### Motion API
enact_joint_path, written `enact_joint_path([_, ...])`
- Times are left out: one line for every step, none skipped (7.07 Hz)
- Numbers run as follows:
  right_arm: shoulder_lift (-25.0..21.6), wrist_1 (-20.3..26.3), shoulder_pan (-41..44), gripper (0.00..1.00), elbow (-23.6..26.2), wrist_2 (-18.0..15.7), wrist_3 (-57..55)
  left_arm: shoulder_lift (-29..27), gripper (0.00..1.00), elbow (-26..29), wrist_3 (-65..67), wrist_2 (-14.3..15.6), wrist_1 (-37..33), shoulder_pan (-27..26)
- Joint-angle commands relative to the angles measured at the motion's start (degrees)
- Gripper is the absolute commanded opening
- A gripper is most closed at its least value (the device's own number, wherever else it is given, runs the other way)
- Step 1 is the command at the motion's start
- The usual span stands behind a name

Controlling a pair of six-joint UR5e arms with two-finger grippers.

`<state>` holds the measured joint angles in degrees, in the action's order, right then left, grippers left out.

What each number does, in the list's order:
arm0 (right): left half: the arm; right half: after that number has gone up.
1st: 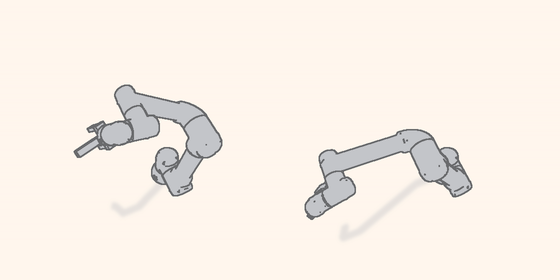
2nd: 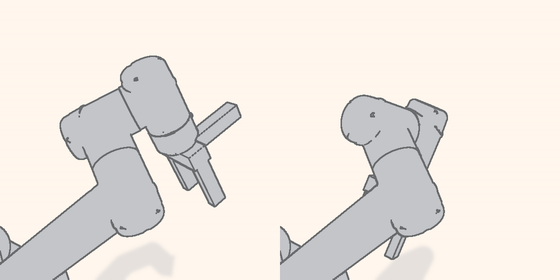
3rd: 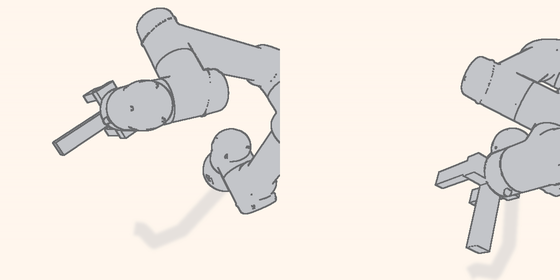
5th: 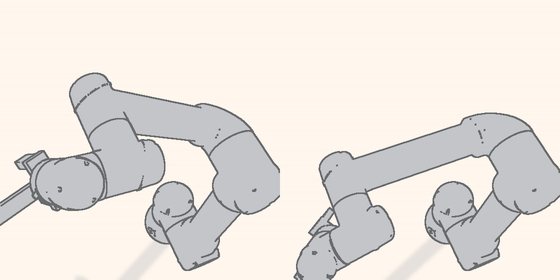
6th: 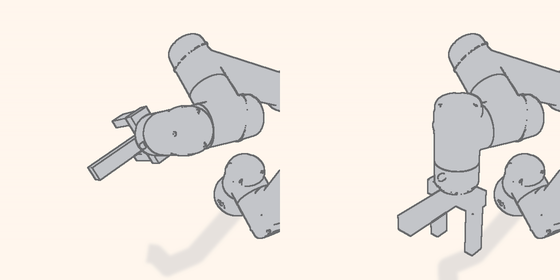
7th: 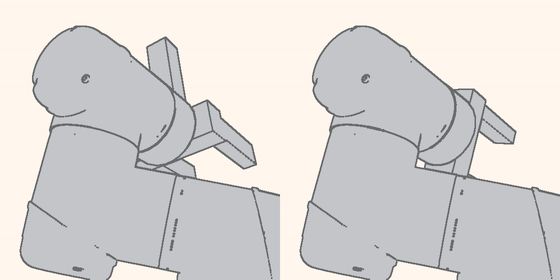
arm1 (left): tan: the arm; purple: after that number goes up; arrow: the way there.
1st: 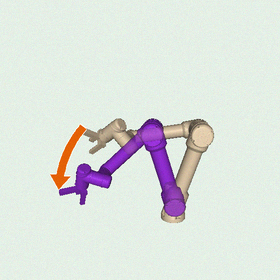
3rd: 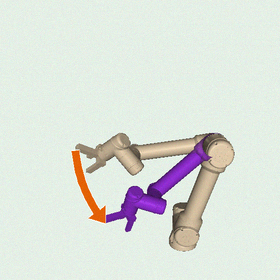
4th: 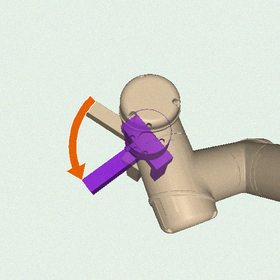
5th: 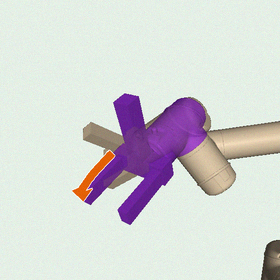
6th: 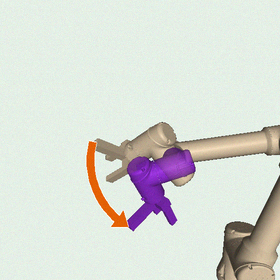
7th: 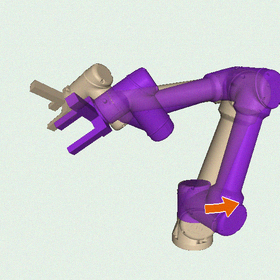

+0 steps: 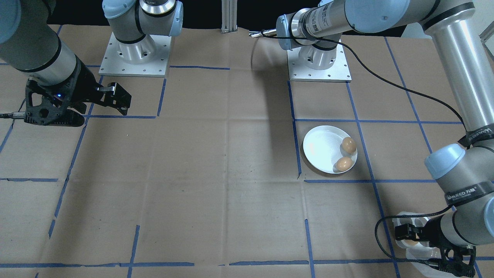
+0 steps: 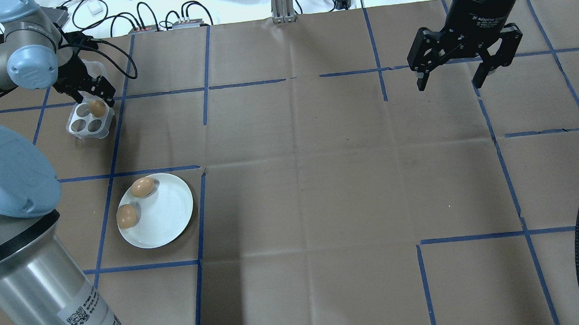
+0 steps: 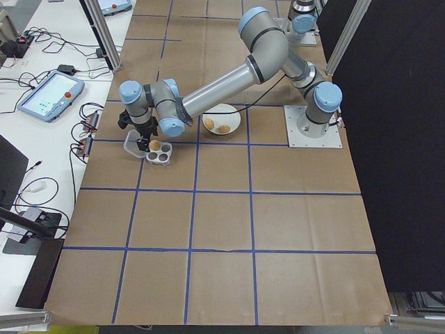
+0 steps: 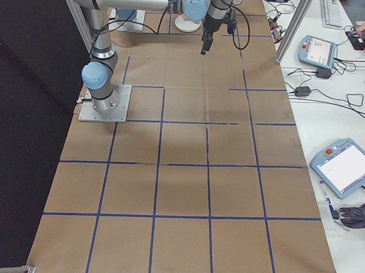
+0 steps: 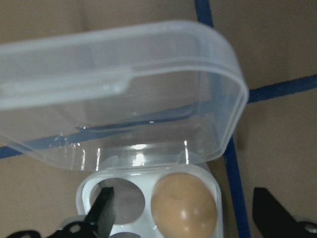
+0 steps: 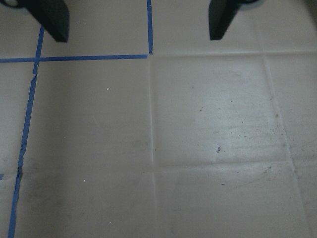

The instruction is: Place egg on plate

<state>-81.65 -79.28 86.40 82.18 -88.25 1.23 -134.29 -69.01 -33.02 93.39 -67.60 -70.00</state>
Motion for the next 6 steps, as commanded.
enact_joint_path([0.00, 0.00, 0.00, 1.00, 0.00, 0.01, 0.00, 0.00, 0.87, -0.25, -0.03, -0.05, -0.16, 0.30])
enact_joint_path([0.00, 0.00, 0.00, 1.00, 0.00, 0.01, 0.00, 0.08, 0.80, -0.16, -0.03, -0.05, -0.60, 0.30])
enact_joint_path([0.08, 0.00, 0.00, 1.00, 0.00, 0.01, 0.00, 0.08, 0.73, 0.19, -0.03, -0.14, -1.39, 0.30])
enact_joint_path([0.00, 0.00, 0.00, 1.00, 0.00, -0.08, 0.00, 0.08, 0.65, 0.10, -0.03, -0.14, -1.39, 0.30])
enact_joint_path([0.08, 0.00, 0.00, 1.00, 0.00, -0.08, 0.00, 0.08, 0.56, -0.07, -0.03, -0.23, -1.39, 0.30])
enact_joint_path([0.08, 0.00, 0.00, 1.00, 0.00, -0.08, 0.00, 0.08, 0.42, -0.07, -0.03, -0.32, -1.39, 0.30])
